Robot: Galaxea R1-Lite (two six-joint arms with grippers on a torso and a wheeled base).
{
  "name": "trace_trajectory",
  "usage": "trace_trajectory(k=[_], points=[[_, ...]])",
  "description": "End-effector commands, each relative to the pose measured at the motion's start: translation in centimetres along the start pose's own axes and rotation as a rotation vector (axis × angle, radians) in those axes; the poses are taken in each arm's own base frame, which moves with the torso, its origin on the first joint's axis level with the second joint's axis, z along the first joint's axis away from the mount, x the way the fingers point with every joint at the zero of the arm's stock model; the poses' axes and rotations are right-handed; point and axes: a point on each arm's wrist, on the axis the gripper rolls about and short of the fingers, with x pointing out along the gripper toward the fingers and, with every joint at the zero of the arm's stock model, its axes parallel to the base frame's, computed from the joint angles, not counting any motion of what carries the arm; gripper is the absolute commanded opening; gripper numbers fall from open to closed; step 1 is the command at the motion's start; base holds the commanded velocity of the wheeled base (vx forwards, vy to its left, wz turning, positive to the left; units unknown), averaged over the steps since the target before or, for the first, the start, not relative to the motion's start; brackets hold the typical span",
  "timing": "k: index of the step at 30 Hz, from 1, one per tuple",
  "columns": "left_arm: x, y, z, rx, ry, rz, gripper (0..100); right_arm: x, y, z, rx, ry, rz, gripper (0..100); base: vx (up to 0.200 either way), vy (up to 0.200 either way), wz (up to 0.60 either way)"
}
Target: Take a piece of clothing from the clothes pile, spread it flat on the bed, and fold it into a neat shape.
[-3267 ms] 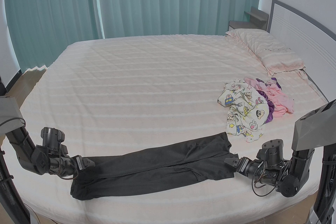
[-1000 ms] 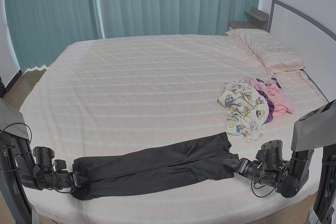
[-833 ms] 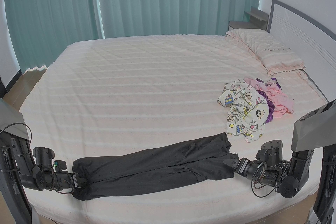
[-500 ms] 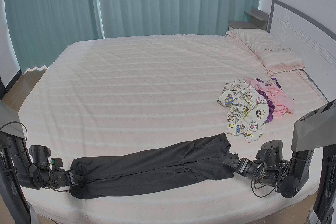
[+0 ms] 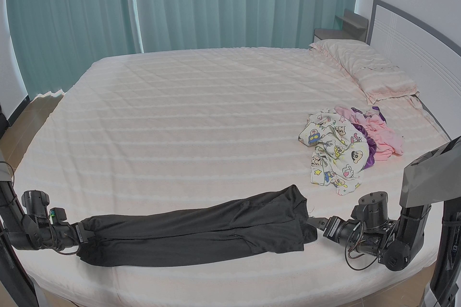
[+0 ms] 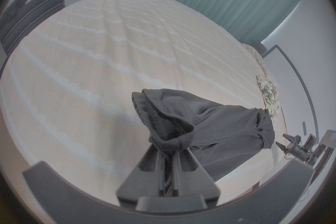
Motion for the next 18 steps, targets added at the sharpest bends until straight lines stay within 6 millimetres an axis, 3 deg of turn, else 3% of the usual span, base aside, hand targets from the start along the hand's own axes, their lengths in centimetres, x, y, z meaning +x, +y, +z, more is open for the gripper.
trace_trajectory(k=[1, 6, 12, 18], points=[[-1.7, 1.0, 1.6, -0.026, -0.073, 0.038, 0, 0.0, 0.0, 0.0, 0.0, -0.001, 0.002, 100, 0.0, 0.0, 0.0], [-3.2, 2.8, 3.0, -0.081, -0.122, 0.043, 0, 0.0, 0.0, 0.0, 0.0, -0.001, 0.002, 100, 0.0, 0.0, 0.0], [-6.8, 5.2, 5.8, -0.181, -0.17, 0.042, 0, 0.0, 0.0, 0.1, 0.003, -0.002, 0.001, 100, 0.0, 0.0, 0.0], [-8.6, 5.2, 6.7, -0.207, -0.175, 0.042, 0, 0.0, 0.1, 0.1, 0.003, -0.004, 0.003, 100, 0.0, 0.0, 0.0]])
